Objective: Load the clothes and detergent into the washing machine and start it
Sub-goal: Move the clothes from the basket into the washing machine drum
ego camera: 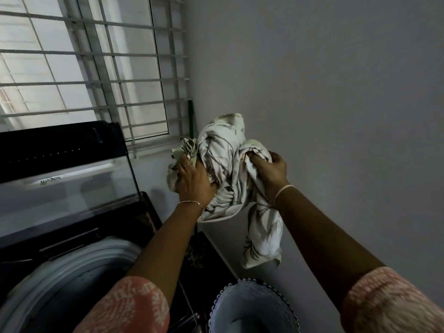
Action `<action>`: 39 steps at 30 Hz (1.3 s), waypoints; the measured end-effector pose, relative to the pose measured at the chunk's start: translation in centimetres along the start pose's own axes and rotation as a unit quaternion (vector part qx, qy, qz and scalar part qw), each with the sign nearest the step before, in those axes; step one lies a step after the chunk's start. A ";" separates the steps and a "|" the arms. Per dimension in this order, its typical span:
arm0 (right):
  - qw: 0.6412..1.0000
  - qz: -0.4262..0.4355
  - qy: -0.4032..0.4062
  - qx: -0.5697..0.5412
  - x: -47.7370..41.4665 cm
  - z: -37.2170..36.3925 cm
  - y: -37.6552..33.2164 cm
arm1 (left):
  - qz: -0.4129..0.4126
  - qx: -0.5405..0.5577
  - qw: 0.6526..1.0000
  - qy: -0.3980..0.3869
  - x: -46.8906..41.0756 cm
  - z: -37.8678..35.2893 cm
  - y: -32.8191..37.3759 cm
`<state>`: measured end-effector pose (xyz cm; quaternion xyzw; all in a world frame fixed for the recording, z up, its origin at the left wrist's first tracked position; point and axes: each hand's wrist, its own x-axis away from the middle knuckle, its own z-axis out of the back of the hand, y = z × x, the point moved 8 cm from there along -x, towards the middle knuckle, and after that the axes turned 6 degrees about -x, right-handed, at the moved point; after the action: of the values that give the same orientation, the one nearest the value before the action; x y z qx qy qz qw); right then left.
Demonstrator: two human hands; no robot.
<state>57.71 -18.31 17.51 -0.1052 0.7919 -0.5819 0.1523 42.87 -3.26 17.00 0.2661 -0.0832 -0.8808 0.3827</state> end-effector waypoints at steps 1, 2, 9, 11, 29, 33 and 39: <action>0.999 -0.026 -0.006 -0.040 0.1 -0.5 0.3 | 0.000 0.021 1.000 -0.007 0.1 0.0 0.3; 0.996 -0.055 -0.014 -0.067 0.0 -1.0 0.6 | -0.010 0.044 0.999 -0.016 0.1 -0.1 0.8; 0.994 -0.087 -0.050 -0.047 -0.1 -3.0 -0.6 | -0.044 0.384 0.879 -0.279 1.1 -2.0 4.0; 0.992 -0.088 -0.070 -0.051 0.1 -3.1 -0.8 | -0.057 0.431 0.855 -0.284 0.8 -2.2 4.7; 0.915 0.173 -0.194 0.310 7.0 -4.4 1.2 | 0.340 0.560 0.755 -0.008 0.6 -9.8 -3.9; 0.927 0.109 -0.106 0.342 7.5 -0.6 6.7 | 0.383 0.614 0.690 0.016 2.7 -8.2 -4.0; 0.985 -0.102 -0.138 0.016 3.5 0.1 10.8 | 0.358 0.700 0.614 -0.074 4.8 -7.5 -2.4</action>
<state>54.57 -16.40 6.79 -0.2628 0.7386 -0.5871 0.2017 42.68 -4.56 7.85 0.3359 -0.7911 -0.3648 0.3580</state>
